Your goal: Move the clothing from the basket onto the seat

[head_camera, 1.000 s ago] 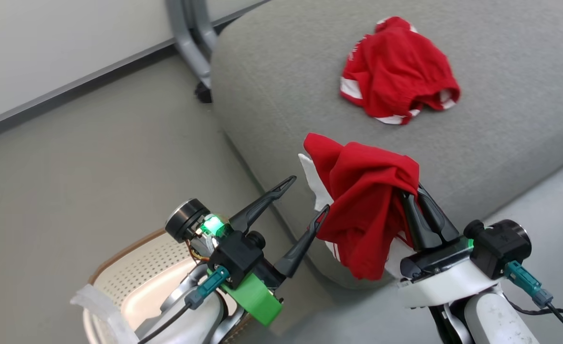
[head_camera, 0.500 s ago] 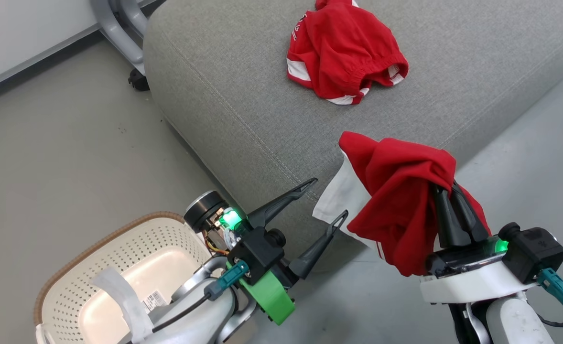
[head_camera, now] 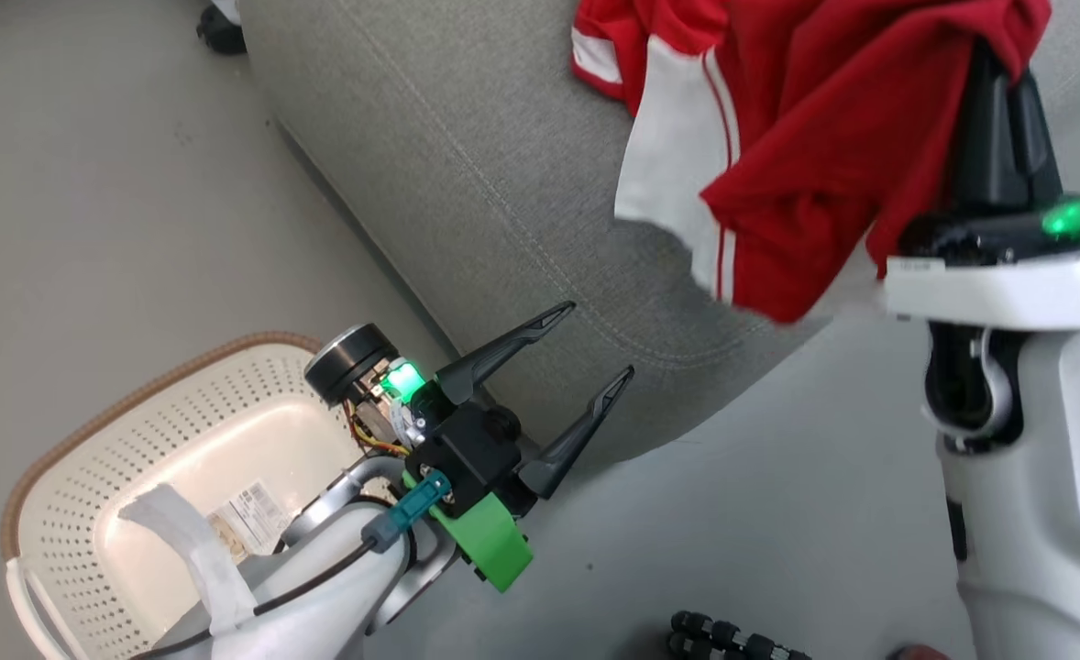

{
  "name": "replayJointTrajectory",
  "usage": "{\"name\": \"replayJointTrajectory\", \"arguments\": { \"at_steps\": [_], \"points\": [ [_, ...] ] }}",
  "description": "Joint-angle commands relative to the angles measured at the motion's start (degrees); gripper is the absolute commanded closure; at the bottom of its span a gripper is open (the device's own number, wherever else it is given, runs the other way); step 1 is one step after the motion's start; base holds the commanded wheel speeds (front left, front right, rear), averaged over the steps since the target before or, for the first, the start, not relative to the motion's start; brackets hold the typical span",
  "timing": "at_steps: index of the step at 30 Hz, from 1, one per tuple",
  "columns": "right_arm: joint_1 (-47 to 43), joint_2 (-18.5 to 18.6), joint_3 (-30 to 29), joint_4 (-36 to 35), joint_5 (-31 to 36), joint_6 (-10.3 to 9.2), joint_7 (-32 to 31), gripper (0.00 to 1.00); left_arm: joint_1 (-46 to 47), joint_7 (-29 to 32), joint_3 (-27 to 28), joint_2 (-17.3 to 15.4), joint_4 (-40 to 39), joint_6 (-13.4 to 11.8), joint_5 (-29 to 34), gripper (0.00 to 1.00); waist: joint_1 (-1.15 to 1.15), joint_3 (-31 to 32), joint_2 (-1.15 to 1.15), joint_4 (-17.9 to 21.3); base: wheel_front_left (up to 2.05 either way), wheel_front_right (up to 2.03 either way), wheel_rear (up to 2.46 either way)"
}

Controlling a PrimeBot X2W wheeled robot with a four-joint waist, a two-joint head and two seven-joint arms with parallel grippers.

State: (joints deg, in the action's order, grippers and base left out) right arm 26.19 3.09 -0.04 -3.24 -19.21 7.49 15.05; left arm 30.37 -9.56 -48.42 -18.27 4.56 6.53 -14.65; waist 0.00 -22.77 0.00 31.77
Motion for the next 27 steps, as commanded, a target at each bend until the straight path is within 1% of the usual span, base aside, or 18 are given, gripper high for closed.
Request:
{"name": "replayJointTrajectory", "arguments": {
  "at_steps": [1, 6, 8, 12, 17, 22, 25, 27],
  "points": [
    [4.13, 1.00, -0.01, 1.04, -1.03, 0.00, 0.19, 1.00, 1.49, 0.34, -0.32, -0.81, -0.41, 0.13, 0.41, 0.00, 0.00, -6.62, 0.00, -2.73, 0.00, 0.00, 0.00],
    [17.05, 5.74, 1.17, 6.11, -5.13, 0.00, 0.18, 1.00, 4.71, 1.88, -1.01, -1.88, -2.21, 0.39, 1.37, 0.00, 0.00, -11.81, 0.00, -4.64, 0.00, 0.00, 0.00],
    [21.09, 8.05, 1.24, 8.04, -5.94, -0.01, 0.19, 1.00, 6.52, 2.37, -1.49, -2.20, -2.88, 0.47, 2.53, 0.00, 0.00, -13.55, 0.00, -5.53, 0.00, 0.00, 0.00],
    [27.51, 10.96, 0.04, 11.84, -7.59, -0.01, 0.19, 1.00, 8.91, 2.87, -2.09, -1.83, -4.08, 0.53, 3.24, 0.00, 0.00, -16.12, 0.00, -7.25, 0.00, 0.00, 0.00],
    [30.71, 13.97, -2.41, 17.80, -7.01, -0.01, 0.19, 1.00, 9.98, 3.22, -2.57, -1.93, -5.33, 0.52, 3.55, 0.00, 0.00, -18.14, 0.00, -8.74, 0.00, 0.00, 0.00],
    [30.21, 16.83, -6.68, 26.42, -3.29, -0.01, 0.19, 1.00, 10.55, 4.06, -3.27, -3.04, -6.13, 0.24, 4.75, 0.00, 0.00, -19.82, 0.00, -9.89, 0.00, 0.00, 0.00],
    [29.58, 16.33, -10.44, 30.45, -1.66, -0.01, 0.19, 1.00, 10.48, 4.35, -3.32, -3.37, -6.79, -0.11, 4.92, 0.00, 0.00, -20.40, 0.00, -10.25, 0.00, 0.00, 0.00],
    [28.98, 15.93, -11.61, 33.00, -0.73, -0.01, 0.18, 1.00, 10.34, 4.42, -3.32, -3.64, -7.18, -0.36, 4.86, 0.00, 0.00, -20.58, 0.00, -10.36, 0.00, 0.00, 0.00]
  ]
}}
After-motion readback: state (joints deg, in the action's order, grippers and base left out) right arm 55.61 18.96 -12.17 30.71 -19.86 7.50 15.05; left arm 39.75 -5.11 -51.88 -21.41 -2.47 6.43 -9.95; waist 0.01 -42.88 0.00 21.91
